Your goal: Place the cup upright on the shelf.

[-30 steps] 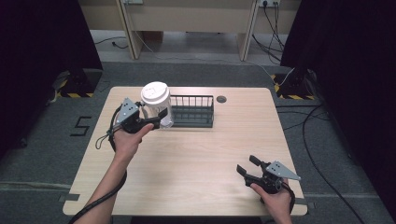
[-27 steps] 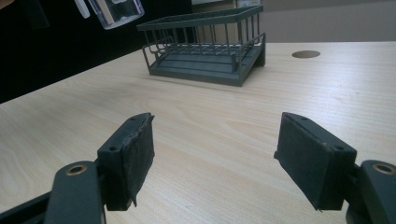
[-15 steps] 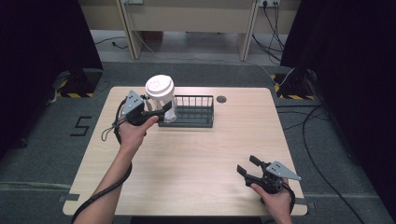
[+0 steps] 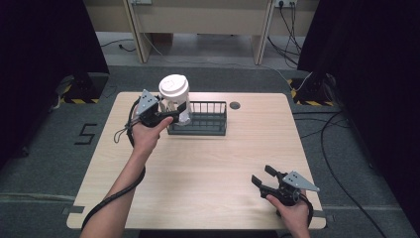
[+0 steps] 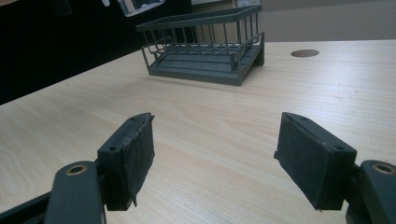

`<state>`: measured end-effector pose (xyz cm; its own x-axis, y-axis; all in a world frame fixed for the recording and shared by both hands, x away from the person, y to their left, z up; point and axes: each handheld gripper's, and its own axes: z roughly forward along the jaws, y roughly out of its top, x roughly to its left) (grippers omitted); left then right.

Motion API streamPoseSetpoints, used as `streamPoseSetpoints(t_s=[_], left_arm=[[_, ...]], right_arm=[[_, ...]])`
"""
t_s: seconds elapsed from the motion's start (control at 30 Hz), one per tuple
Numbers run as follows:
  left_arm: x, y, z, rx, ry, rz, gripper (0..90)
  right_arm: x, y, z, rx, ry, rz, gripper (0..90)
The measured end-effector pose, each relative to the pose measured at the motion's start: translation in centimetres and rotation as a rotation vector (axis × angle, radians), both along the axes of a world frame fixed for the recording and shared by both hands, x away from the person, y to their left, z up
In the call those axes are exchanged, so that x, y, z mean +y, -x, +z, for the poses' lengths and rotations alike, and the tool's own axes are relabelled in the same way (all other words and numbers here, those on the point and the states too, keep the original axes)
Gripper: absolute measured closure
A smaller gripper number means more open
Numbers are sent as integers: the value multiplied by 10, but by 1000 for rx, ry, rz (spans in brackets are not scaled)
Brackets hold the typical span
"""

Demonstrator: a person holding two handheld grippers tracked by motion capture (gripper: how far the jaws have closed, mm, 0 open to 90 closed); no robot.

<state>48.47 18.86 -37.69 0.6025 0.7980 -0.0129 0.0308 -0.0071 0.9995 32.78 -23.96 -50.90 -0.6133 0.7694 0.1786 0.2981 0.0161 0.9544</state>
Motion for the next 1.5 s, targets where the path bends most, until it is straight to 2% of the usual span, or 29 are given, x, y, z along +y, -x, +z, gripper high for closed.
streamPoseSetpoints(t_s=[0.7, 1.5], left_arm=[[-25, -32, 4, 18, -10, 12, 160], [-43, -63, -19, 80, -39, 44, 160]], right_arm=[[-1, 0, 0, 1, -9, -4, 281], [-2, 0, 0, 6, -13, 1, 282]])
